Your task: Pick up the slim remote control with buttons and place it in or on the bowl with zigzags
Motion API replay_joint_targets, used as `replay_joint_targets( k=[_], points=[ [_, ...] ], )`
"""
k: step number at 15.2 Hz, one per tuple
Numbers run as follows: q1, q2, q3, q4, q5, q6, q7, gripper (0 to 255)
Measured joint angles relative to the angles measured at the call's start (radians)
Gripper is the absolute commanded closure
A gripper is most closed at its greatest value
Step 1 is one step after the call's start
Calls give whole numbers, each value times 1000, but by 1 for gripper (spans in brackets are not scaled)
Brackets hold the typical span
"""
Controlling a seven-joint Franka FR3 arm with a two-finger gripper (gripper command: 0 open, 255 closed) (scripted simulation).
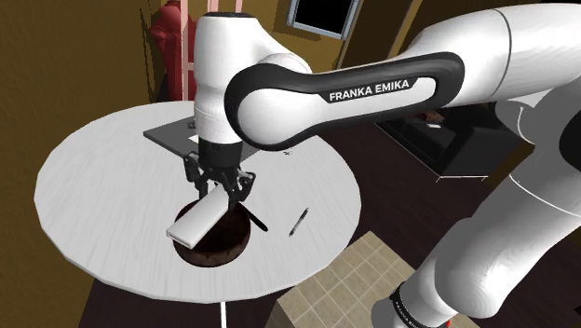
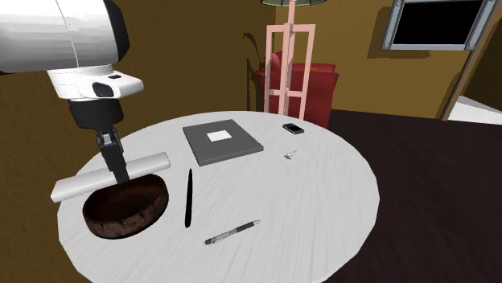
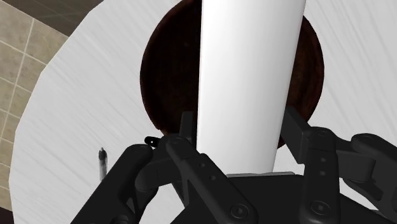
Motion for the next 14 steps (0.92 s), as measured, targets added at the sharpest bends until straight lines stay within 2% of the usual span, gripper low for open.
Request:
replay_joint_targets(
  k=[8, 14],
  points=[
    [3, 40, 1, -74, -27, 105, 18, 255],
    [4, 45, 1, -80, -31, 119, 22, 255]
  ],
)
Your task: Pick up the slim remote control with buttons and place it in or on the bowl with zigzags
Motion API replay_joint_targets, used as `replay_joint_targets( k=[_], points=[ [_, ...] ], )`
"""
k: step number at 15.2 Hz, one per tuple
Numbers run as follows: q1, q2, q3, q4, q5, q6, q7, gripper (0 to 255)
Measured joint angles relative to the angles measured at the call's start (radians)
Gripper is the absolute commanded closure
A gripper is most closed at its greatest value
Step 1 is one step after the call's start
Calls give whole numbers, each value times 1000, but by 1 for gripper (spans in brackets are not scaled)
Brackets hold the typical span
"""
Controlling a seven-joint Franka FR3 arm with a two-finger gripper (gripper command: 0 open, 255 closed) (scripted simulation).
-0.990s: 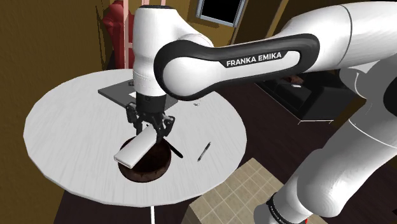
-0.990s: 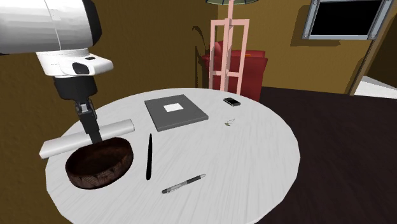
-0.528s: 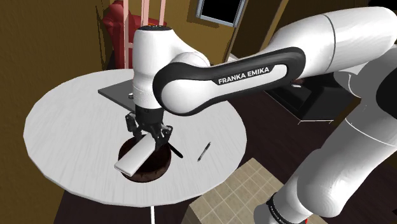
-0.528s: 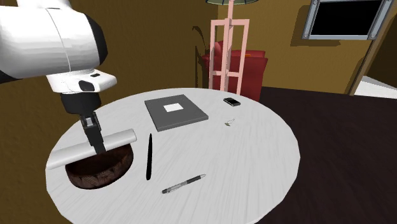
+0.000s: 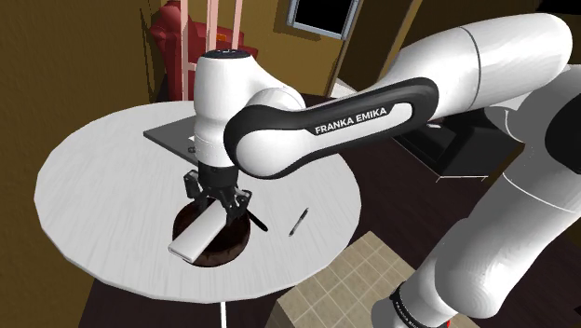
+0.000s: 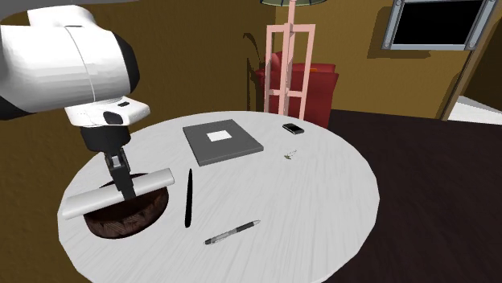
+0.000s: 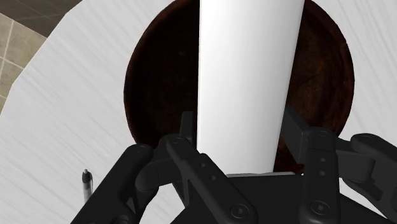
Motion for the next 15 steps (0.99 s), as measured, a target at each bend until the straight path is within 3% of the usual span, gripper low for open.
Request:
replay_joint_targets(
  k=[1, 2, 8, 15],
  points=[
    [0, 0, 0, 0, 0, 0, 0, 255],
    [0, 0, 0, 0, 0, 0, 0, 0],
    [0, 2, 0, -1, 0, 0, 0, 0],
    [-4, -43, 0, 82, 30, -118, -21, 0]
  ],
)
